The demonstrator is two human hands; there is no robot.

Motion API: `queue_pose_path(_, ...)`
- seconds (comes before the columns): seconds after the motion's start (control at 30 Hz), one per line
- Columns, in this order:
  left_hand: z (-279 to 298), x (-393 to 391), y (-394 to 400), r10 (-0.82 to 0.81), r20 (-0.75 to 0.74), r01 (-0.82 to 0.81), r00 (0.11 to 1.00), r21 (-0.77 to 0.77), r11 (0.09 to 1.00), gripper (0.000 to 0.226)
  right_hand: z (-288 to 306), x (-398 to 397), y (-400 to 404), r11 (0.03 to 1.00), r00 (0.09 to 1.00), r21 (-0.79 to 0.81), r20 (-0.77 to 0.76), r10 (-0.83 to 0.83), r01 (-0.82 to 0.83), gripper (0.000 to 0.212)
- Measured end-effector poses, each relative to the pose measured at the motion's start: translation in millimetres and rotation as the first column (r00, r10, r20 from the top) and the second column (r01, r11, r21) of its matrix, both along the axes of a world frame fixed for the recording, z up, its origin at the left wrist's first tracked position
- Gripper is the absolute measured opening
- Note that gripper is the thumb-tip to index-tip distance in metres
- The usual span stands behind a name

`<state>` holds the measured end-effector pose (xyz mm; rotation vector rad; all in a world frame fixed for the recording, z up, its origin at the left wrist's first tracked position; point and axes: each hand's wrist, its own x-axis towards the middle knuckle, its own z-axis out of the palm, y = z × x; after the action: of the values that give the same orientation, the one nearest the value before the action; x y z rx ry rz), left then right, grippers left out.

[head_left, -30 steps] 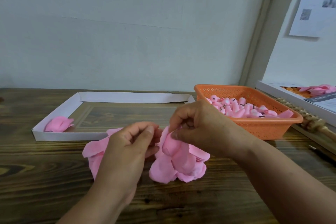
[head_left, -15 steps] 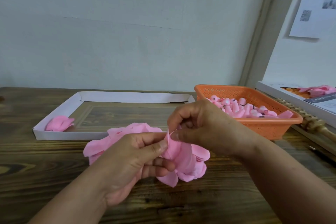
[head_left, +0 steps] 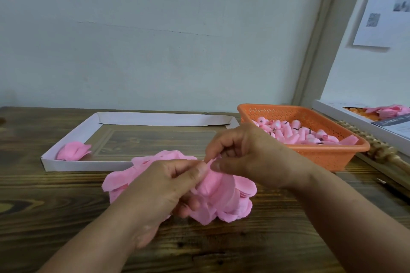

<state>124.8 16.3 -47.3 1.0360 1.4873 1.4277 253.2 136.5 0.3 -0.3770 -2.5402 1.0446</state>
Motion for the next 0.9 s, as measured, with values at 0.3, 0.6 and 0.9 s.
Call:
queue_pose_path(0.3,-21.9,-2.8,-9.2,-0.013,0.379,0.079,0.925,-0.161,0.984,0.031,1.2,4.8,5.9,0.999,0.998,-0.025,-0.047,-0.040,0.039,0.016)
queue_pose_path(0.6,-19.1,5.4,-11.6,-0.066,0.517,0.086,0.853,-0.015,0.996,0.027,4.5,1.6,-2.1,0.999,0.999,0.033,0.024,-0.024,0.023,0.016)
queue_pose_path(0.9,-28.8,14.9,-12.2,0.283,-0.334,-0.195,0.899,0.275,0.942,0.053,2.7,3.6,-3.4,0.999,0.997,0.020,0.069,-0.036,0.035,0.009)
